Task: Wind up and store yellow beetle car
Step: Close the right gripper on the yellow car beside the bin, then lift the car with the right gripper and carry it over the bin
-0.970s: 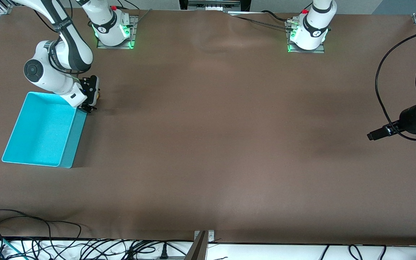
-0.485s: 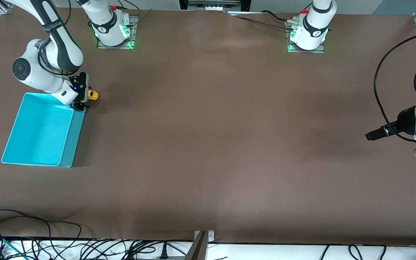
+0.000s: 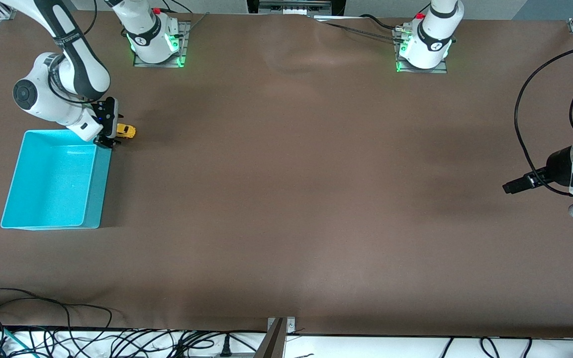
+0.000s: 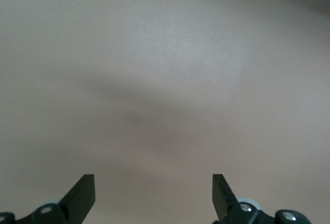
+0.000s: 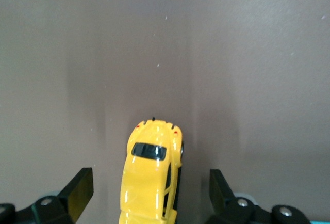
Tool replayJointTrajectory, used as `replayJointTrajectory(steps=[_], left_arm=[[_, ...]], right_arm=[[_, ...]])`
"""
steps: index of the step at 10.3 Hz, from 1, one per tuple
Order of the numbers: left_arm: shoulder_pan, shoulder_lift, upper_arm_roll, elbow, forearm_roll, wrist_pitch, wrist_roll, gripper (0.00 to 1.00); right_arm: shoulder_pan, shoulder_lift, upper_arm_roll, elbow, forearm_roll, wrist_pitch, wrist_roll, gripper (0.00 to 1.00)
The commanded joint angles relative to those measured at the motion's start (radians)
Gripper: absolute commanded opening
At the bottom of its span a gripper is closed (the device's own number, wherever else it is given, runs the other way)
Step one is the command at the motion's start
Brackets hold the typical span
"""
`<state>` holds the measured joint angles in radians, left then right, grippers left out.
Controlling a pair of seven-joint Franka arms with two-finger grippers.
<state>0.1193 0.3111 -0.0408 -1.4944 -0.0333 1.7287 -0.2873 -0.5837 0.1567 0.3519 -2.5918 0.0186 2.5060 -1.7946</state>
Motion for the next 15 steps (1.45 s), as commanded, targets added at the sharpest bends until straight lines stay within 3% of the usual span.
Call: replayJointTrajectory(steps=[1,2,3,4,5,9,11,15], left_arm=[[0.000,-0.001,0.002,-0.003,-0.027,-0.008,0.025,1.00],[0.000,-0.001,0.002,-0.003,-0.027,-0.008,0.025,1.00],[0.000,-0.001,0.002,-0.003,-0.027,-0.008,0.025,1.00],[0.000,-0.001,0.002,-0.003,-0.028,-0.008,0.025,1.00],[-0.001,-0.001,0.002,-0.003,-0.027,-0.008,0.023,1.00],[-0.001,-0.001,0.002,-0.001,-0.027,-0.008,0.023,1.00],[-0.001,-0.001,0.002,0.002,-0.027,-0.008,0.025,1.00],[-0.001,-0.001,0.002,0.003,-0.027,-0.008,0.022,1.00]], right_arm=[[-0.013,0.020,-0.002,-0.007,-0.008,0.033,-0.055,1.00],[-0.013,0.032,-0.002,-0.005,-0.008,0.040,-0.049,1.00],[-0.013,0.037,-0.002,-0.007,-0.009,0.054,-0.060,0.44],[-0.013,0.037,-0.002,-0.005,-0.008,0.056,-0.060,0.06],[-0.013,0.035,-0.004,-0.005,-0.008,0.054,-0.061,0.00],[-0.010,-0.015,0.009,0.016,-0.014,0.027,-0.118,0.00],[-0.008,-0.065,0.058,0.074,-0.009,-0.080,-0.108,0.00],[-0.008,-0.112,0.064,0.199,0.000,-0.321,-0.066,0.00]])
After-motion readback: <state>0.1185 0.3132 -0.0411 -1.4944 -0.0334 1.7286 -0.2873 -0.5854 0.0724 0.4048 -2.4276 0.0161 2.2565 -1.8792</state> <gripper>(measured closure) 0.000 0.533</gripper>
